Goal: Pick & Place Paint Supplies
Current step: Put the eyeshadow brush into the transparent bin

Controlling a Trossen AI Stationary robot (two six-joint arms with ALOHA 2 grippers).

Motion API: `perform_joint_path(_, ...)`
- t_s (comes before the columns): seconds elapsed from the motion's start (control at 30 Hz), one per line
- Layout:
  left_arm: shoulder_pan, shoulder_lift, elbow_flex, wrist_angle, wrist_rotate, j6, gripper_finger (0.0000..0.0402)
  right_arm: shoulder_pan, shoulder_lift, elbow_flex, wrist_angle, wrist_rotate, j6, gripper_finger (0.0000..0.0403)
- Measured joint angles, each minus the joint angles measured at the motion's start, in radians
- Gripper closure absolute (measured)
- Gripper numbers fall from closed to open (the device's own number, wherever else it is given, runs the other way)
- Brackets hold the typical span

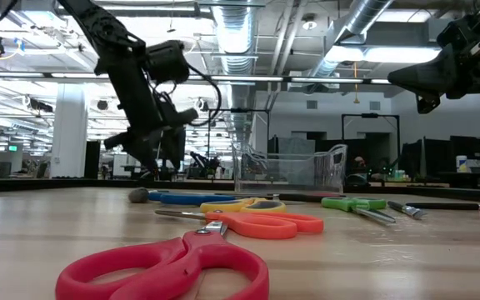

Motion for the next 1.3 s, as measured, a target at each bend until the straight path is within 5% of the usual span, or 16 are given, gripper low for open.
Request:
perform_joint_path(0.57, 0.010, 0.116, 0.000, 0.044, -0.079, -0.065, 0.0190, 0.000, 0.000, 0.000, 0.000, -0.007, 0.000, 0.0395)
perform_joint_path(1.3, -0.008, 0.141, 0.001, 0.002, -0.102, -0.085, 0.0393, 0.000, 0.000, 0.000, 0.000, -0.007, 0.000, 0.0395)
